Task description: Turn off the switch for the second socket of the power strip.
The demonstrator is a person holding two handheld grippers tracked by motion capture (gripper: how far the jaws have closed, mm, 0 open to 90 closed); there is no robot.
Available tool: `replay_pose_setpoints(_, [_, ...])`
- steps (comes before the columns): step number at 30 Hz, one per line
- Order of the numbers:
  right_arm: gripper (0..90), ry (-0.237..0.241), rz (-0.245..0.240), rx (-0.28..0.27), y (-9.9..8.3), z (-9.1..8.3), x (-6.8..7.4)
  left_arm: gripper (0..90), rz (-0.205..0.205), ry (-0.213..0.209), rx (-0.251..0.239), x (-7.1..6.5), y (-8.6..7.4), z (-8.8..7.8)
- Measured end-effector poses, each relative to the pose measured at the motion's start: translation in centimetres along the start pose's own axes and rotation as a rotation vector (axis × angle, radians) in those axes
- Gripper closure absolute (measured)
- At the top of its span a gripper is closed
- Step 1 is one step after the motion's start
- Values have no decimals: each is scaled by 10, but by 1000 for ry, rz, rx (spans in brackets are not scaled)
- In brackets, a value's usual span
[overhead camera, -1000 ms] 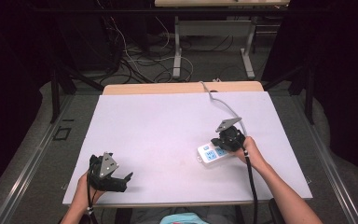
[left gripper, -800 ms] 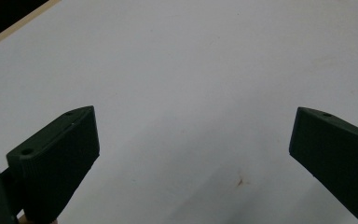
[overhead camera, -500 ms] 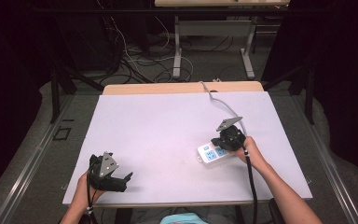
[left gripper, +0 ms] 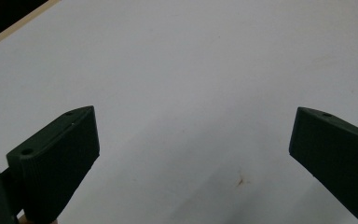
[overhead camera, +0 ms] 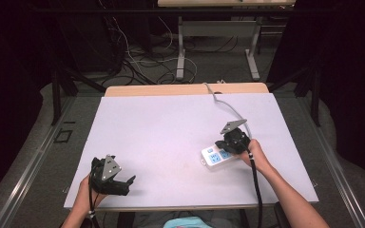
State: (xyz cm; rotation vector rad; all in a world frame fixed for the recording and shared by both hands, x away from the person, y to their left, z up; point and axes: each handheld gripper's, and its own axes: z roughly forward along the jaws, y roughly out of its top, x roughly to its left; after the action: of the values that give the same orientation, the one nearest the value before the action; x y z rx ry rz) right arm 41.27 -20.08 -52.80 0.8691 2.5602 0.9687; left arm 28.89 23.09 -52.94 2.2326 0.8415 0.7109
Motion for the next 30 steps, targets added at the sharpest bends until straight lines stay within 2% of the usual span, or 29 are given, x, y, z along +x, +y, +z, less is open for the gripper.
replay_pose_setpoints(9, [900, 0, 8, -8, -1, 0, 0, 13, -3, 3, -1, 0, 0, 0])
replay_pose_setpoints(10, [900, 0, -5, -13, 0, 0, -1, 13, -8, 3, -7, 0, 0, 0])
replay_pose_setpoints(11, [900, -9, 12, -12, -1, 0, 0, 13, -7, 3, -5, 0, 0, 0])
replay_pose_setpoints(19, [900, -2, -4, -14, 0, 0, -1, 13, -4, 7, -3, 1, 0, 0])
replay_pose_setpoints(23, [900, 0, 6, 4, 0, -1, 0, 13, -4, 5, 0, 1, 0, 0])
replay_pose_setpoints(30, [900, -18, 6, -28, 0, -3, 0, 13, -3, 9, -1, 1, -1, -1])
